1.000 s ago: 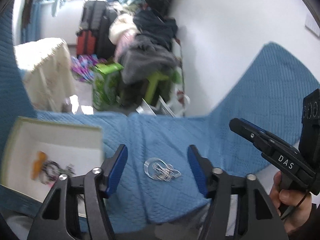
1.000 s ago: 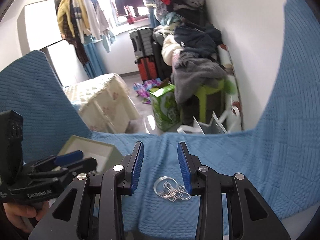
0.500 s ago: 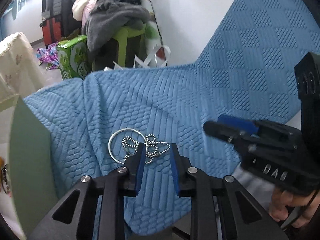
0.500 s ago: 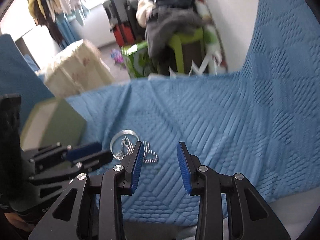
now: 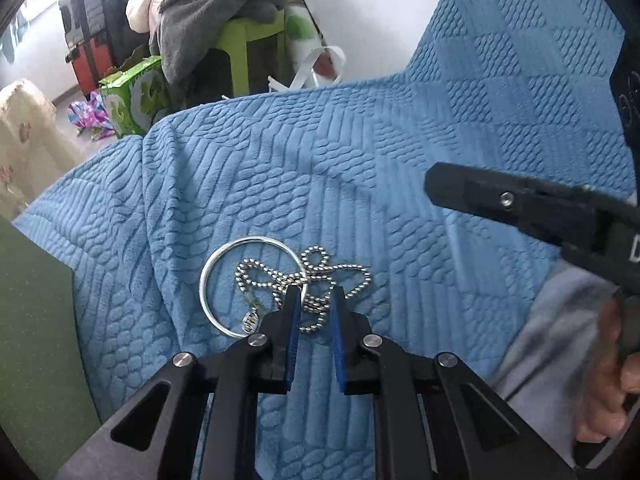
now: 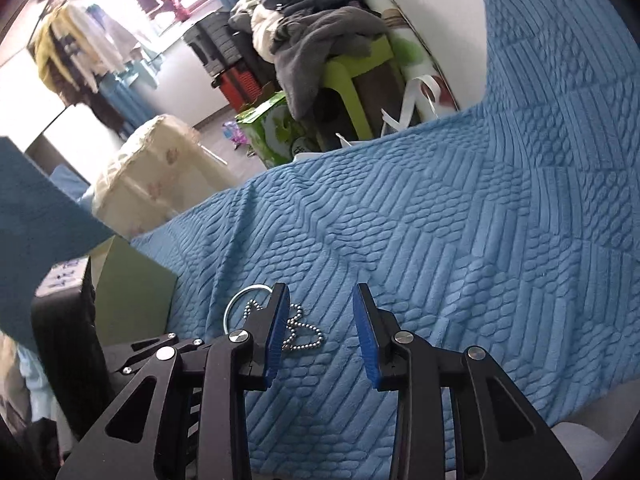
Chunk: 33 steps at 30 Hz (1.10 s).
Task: Organize jewelry
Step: 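Grasp the silver ring with the left gripper while the right lowers onto the bead chain, then close the right gripper on the silver bead chain and lift it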
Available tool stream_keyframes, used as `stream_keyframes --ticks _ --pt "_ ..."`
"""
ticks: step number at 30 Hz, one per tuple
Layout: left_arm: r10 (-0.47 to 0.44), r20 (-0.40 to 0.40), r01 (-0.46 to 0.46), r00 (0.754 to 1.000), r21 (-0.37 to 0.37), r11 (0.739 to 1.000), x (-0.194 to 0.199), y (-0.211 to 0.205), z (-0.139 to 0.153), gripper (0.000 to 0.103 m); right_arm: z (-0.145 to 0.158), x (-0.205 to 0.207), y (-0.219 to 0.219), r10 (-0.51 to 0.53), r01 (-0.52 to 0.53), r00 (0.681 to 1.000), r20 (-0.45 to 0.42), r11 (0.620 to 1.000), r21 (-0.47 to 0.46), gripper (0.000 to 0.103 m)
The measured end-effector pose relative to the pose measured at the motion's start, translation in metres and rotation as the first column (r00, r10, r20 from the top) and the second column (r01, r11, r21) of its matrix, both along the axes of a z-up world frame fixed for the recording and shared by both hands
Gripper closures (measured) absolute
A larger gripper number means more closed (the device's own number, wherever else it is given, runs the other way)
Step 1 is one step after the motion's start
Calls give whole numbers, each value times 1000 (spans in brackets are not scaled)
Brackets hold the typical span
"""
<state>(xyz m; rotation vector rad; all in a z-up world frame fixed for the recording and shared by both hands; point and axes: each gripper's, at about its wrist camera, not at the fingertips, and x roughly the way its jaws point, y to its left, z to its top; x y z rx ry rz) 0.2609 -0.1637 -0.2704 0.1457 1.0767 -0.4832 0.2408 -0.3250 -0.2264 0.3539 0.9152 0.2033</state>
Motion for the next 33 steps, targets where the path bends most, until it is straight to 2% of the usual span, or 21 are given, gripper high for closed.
stream_keyframes --ticks 5,8,12,15,17,22,30,33 --pt "-4 -32 5 999 26 1000 9 -3 -8 91 -5 4 1 -4 4 1000 -13 1000 -1 73" --pt "5 -40 -4 999 29 1000 12 -2 -10 99 -7 4 3 0 0 1000 -14 1000 -3 73" --pt "2 -27 0 1000 53 999 12 -5 -10 102 -11 6 2 -1 1 1000 -19 1000 4 73" --pt "38 -24 -37 999 22 999 8 3 -3 103 -14 8 5 9 -9 1000 -30 1000 -7 73" --pt "76 -37 -77 996 -31 997 7 13 4 103 -14 7 7 18 -19 999 -30 1000 -22 73" --pt "194 -72 -204 978 -165 965 2 48 26 103 -21 8 17 63 -65 997 -50 997 -38 73" --pt "261 -55 -267 964 -208 941 -14 81 45 103 -36 12 54 191 -200 977 -93 974 -108 71" --pt "281 -53 -285 958 -217 933 -18 86 48 103 -44 15 67 219 -235 969 -111 959 -161 66"
